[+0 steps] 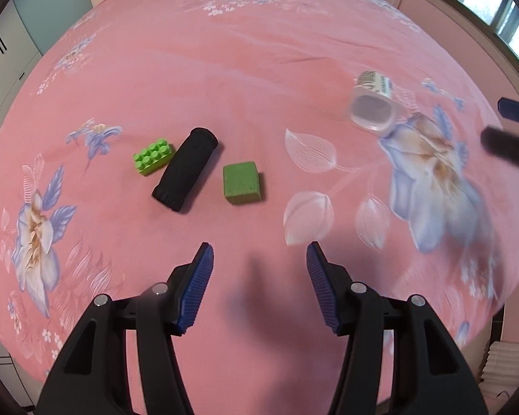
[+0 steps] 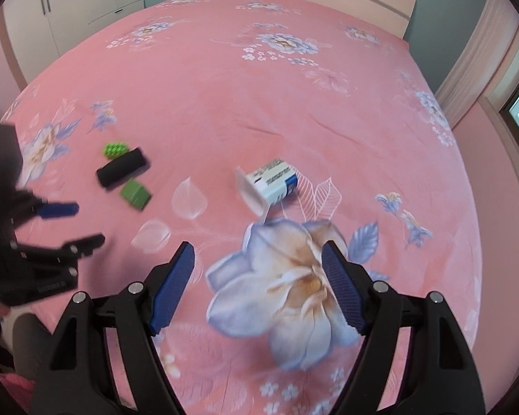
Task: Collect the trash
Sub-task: 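Grasp the green block with the left tool while the right tool grasps the clear cup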
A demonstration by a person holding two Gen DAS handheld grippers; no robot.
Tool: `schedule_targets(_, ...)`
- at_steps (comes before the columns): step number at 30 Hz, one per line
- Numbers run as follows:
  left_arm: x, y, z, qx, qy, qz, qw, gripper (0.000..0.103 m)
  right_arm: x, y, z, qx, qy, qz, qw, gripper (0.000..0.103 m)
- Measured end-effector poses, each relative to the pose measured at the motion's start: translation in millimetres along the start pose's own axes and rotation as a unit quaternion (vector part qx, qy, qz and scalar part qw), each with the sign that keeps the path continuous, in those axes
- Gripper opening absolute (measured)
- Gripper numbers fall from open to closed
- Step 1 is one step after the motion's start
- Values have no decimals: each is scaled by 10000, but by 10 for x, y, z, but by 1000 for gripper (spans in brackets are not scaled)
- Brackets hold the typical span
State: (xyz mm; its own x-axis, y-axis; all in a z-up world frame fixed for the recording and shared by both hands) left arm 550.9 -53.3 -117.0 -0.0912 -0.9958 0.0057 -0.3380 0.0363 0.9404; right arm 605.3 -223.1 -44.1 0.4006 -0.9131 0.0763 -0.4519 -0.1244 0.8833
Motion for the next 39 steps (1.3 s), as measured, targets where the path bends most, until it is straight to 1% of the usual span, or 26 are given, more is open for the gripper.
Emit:
schedule_targets(3, -12, -191, -101, -92, 62, -26, 9999, 59, 62, -234, -185, -117, -249, -71, 9996, 75)
schedule_targets(7, -9, -395, -223, -137, 85, -64, 9999, 59, 141, -573, -402, -311, -806, -173, 9961, 75)
schedule_targets(10, -23, -529, -308, -138, 98, -104, 9998, 59, 202, -857, -498, -492, -1190, -28, 9917, 75)
schedule_targets(12, -57, -595, -376, -72, 88, -221, 9997, 59, 265, -1037, -546, -582, -1475, 139, 9872, 75)
schedule_targets(16, -102, -665, -453, 33, 104, -295, 9995, 59, 371, -1345, -547, -778, -2021, 356, 9756, 75)
schedule_targets(17, -112, -686, -451, 29, 104, -330, 9994, 59, 387, -1415, -527, -832, -2132, 379, 9727, 75)
schedule_targets(19, -98, -723, -441, 10, 26, -355, 9994, 59, 388, -1553, -482, -964, -2343, 292, 9669, 75)
schedule_targets(23, -80, -801, -451, -101, -8, -193, 9998, 59, 370, -1679, -459, -1066, -2584, 49, 9601, 75)
schedule_targets(27, -70, -838, -500, -118, -4, -126, 9999, 59, 324, -1727, -471, -1102, -2757, -125, 9548, 75)
schedule_targets(31, -117, -867, -587, -80, 36, -89, 9999, 59, 282, -1750, -482, -1114, -2811, -195, 9530, 75)
schedule_targets(35, -165, -912, -663, -50, 25, -53, 10000, 58, 268, -1801, -482, -1200, -2810, -140, 9521, 75)
schedule_targets(36, -167, -926, -670, -57, 39, -16, 10000, 56, 278, -1819, -479, -1206, -2849, -133, 9508, 75)
schedule_targets(38, -173, -939, -668, -58, 151, 98, 9998, 38, 293, -1869, -478, -1212, -2854, -79, 9507, 72)
schedule_targets(39, -172, -943, -665, -64, 188, 150, 9997, 33, 290, -1901, -470, -1238, -2804, -37, 9519, 67)
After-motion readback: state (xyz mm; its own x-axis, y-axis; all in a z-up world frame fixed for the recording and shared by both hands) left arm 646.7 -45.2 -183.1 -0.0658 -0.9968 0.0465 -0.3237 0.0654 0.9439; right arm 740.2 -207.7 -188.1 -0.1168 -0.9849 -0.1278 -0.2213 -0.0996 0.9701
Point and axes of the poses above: each gripper's, at about its wrist camera, not at the fingertips, and y roughly against the way its jaws point, x to its right, z to its underside, the point moved 9 cm from there along -y, roughly the way its jaws point, and after that the axes turned 1 degree about -y, right-handed, at the moved point
